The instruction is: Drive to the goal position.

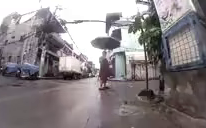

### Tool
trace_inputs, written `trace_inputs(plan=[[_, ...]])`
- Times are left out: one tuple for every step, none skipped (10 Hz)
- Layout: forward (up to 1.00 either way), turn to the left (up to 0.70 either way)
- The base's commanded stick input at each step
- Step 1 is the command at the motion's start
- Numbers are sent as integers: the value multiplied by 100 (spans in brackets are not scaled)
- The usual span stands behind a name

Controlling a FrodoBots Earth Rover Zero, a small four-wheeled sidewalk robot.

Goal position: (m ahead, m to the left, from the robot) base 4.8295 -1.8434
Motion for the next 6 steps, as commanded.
trace_inputs(plan=[[99, 0], [99, 0], [99, 0], [99, 0], [99, 0], [99, 0]])
